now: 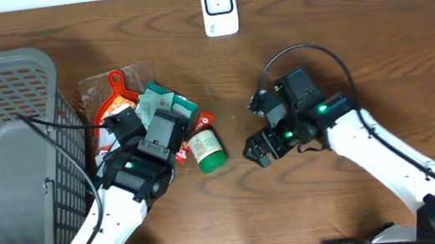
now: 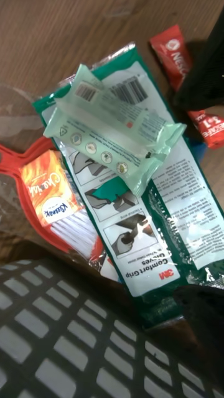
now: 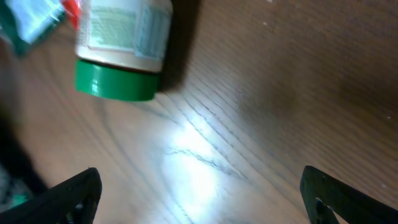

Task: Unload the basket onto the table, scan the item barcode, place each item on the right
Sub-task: 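Reach the right gripper toward the white jar with green lid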

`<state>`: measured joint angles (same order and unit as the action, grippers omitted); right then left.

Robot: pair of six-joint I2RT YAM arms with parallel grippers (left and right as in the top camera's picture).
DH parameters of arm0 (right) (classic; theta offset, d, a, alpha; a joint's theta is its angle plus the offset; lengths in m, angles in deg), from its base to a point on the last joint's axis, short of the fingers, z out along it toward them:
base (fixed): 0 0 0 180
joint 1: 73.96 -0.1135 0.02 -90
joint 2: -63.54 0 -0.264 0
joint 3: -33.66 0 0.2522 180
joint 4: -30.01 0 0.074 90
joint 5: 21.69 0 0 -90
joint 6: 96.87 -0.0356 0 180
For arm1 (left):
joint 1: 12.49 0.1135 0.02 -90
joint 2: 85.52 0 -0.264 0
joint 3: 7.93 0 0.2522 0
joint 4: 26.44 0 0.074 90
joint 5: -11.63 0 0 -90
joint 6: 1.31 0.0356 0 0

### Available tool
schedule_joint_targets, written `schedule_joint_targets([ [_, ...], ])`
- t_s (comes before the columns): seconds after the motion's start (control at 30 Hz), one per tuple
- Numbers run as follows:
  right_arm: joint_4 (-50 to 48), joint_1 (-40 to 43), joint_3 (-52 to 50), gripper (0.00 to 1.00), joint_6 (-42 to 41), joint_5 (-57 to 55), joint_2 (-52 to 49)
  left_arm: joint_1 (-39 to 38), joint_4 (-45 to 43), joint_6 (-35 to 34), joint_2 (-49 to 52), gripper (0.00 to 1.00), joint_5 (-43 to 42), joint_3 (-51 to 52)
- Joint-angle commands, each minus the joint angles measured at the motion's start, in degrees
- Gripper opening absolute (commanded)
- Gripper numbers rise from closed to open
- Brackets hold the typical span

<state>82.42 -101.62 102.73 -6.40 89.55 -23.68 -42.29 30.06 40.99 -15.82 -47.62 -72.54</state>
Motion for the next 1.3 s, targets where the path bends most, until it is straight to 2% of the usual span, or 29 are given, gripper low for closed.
schedule_joint_targets([
  [0.0, -0.5, -3.6, 0.8, 0.99, 0.9, -10.4, -0.1, 0.5, -0.5, -2.4, 1.8, 0.88, 3.3, 0.3],
  [0.13, -2.3, -5.1, 0.8, 0.99, 0.9, -14.7, -0.1, 4.7, -1.1, -4.1, 2.0, 0.88, 3.4, 0.3],
  [0.3, -5.8, -5.1, 0.8, 0.99, 0.6, -15.0, -0.6, 13.8, -4.3, -2.9, 1.7, 0.88, 2.6, 0.3],
  [0.47, -8.0, -5.1, 0.8, 0.99, -3.4, -11.7, -0.7, 22.2, -7.4, 3.3, 0.6, 0.88, -8.0, 0.3],
  [0.6, -8.6, -6.6, 0.8, 0.99, -4.3, -8.5, -0.7, 26.2, -8.9, 3.3, 0.3, 0.88, -8.7, 0.3],
  [0.9, -9.3, -11.8, 0.8, 0.99, -4.3, -9.2, -2.9, 28.2, -9.2, 5.7, 0.3, 0.89, -8.8, 0.3],
  [1.07, -9.4, -12.8, 0.8, 0.99, -4.3, -9.2, -6.8, 28.2, -9.2, 5.7, 0.3, 0.89, -15.6, 0.3],
  [1.27, -9.3, -15.0, 0.8, 0.99, -4.2, -9.2, -10.1, 28.2, -9.0, 5.7, 0.3, 0.88, -16.5, 0.3],
])
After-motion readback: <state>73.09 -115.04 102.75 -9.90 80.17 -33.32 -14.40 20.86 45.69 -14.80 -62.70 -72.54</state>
